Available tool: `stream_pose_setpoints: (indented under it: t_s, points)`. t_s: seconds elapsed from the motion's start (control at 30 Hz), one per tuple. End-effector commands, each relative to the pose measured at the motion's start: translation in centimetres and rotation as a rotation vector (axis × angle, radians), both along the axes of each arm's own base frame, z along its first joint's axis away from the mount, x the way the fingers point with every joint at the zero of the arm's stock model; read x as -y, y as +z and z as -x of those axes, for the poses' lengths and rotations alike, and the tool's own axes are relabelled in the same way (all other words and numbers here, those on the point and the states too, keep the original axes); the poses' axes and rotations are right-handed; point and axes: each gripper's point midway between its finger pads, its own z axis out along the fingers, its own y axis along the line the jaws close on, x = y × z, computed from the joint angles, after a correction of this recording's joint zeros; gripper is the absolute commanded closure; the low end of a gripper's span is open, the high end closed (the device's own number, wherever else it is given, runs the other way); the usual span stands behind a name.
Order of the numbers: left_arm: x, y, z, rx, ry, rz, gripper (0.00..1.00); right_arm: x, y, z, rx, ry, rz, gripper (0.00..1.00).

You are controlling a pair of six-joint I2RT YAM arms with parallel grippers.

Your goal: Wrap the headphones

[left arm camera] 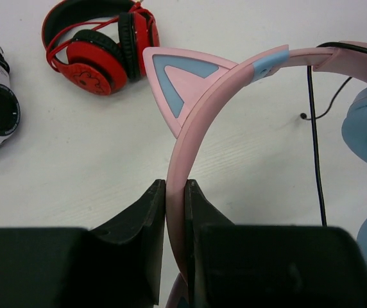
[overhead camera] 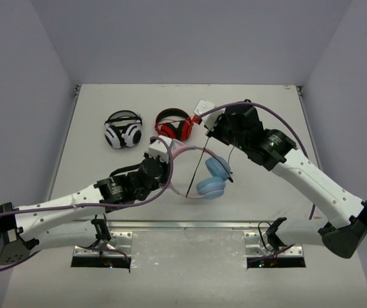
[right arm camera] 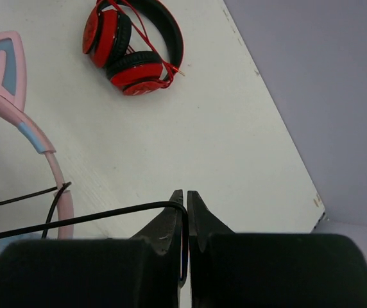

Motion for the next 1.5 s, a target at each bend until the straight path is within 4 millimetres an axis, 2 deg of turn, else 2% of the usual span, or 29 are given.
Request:
stream_pose_setpoints:
  t_s: [0.0, 0.03, 0.27, 0.37, 0.47, 0.53, 0.57, 0.73, 0.87, 0.93, 1.0, 1.03, 1.1, 1.13, 1.17, 1.27, 1.3, 1.37, 1.4, 1.47]
  points:
    - [0.9, 2.3, 2.6, -0.004, -0.136, 0.036, 1.0, 1.2, 4.9, -3.0, 0.161, -0.075, -0.159, 0.99]
    - [1.5, 3.0, 3.2, -0.001, -0.179, 0.047, 1.0, 1.3, 4.6, -3.3, 0.149, -0.077, -0.168, 0.99]
    - [0.5, 6.8, 4.1, 0.044, -0.194, 0.105, 1.0, -0.5, 3.1, -3.4, 0.052, -0.013, -0.273, 0.99]
    - [0.3, 7.6, 4.2, 0.056, -0.201, 0.098, 1.0, -1.4, 3.1, -2.7, 0.038, 0.03, -0.329, 0.99]
    - [-0.3, 9.4, 3.8, 0.087, -0.173, 0.112, 1.0, -2.4, 3.1, -1.8, 0.001, 0.075, -0.402, 0.99]
    - [-0.6, 11.1, 3.7, 0.119, -0.157, 0.143, 1.0, -2.7, 3.2, -1.7, -0.004, 0.087, -0.436, 0.99]
    - [-0.7, 12.0, 3.6, 0.134, -0.151, 0.164, 1.0, -2.7, 2.5, -1.5, -0.031, 0.081, -0.456, 0.99]
    - [-2.1, 17.0, 3.6, 0.234, -0.111, 0.291, 1.0, -3.2, 1.2, -0.8, -0.122, 0.128, -0.603, 0.96]
    - [-3.5, 20.3, 3.5, 0.304, -0.066, 0.377, 1.0, -4.7, 1.7, 1.4, -0.186, 0.226, -0.74, 0.96]
    - [-3.9, 21.3, 3.4, 0.324, -0.055, 0.387, 1.0, -5.4, 3.0, 1.8, -0.157, 0.281, -0.794, 0.95]
    - [-4.2, 22.9, 3.4, 0.351, -0.052, 0.407, 1.0, -6.0, 2.8, 2.6, -0.198, 0.318, -0.844, 0.91]
    - [-4.0, 23.3, 3.3, 0.356, -0.054, 0.407, 1.0, -6.4, 3.5, 2.8, -0.182, 0.352, -0.872, 0.84]
    - [-4.1, 25.3, 3.5, 0.38, -0.064, 0.434, 1.0, -7.3, 3.0, 3.2, -0.247, 0.387, -0.914, 0.75]
    - [-3.8, 25.8, 3.5, 0.383, -0.074, 0.439, 1.0, -7.7, 3.5, 3.2, -0.235, 0.414, -0.933, 0.75]
    - [-3.9, 27.2, 3.7, 0.403, -0.082, 0.464, 1.0, -7.9, 3.2, 3.2, -0.258, 0.415, -0.955, 0.74]
    - [-3.5, 28.8, 3.8, 0.416, -0.095, 0.476, 1.0, -8.7, 2.8, 3.4, -0.287, 0.453, -1.003, 0.73]
    - [-4.0, 30.3, 4.0, 0.432, -0.094, 0.5, 1.0, -8.9, 2.7, 3.5, -0.3, 0.466, -1.017, 0.72]
    - [-3.8, 30.9, 3.8, 0.43, -0.088, 0.49, 0.99, -9.5, 2.5, 3.8, -0.321, 0.505, -1.052, 0.72]
    - [-4.5, 32.0, 3.8, 0.443, -0.066, 0.511, 1.0, -9.6, 2.3, 3.7, -0.328, 0.511, -1.065, 0.72]
    - [-4.8, 32.8, 3.5, 0.449, -0.038, 0.522, 1.0, -10.0, 1.6, 3.5, -0.35, 0.515, -1.099, 0.74]
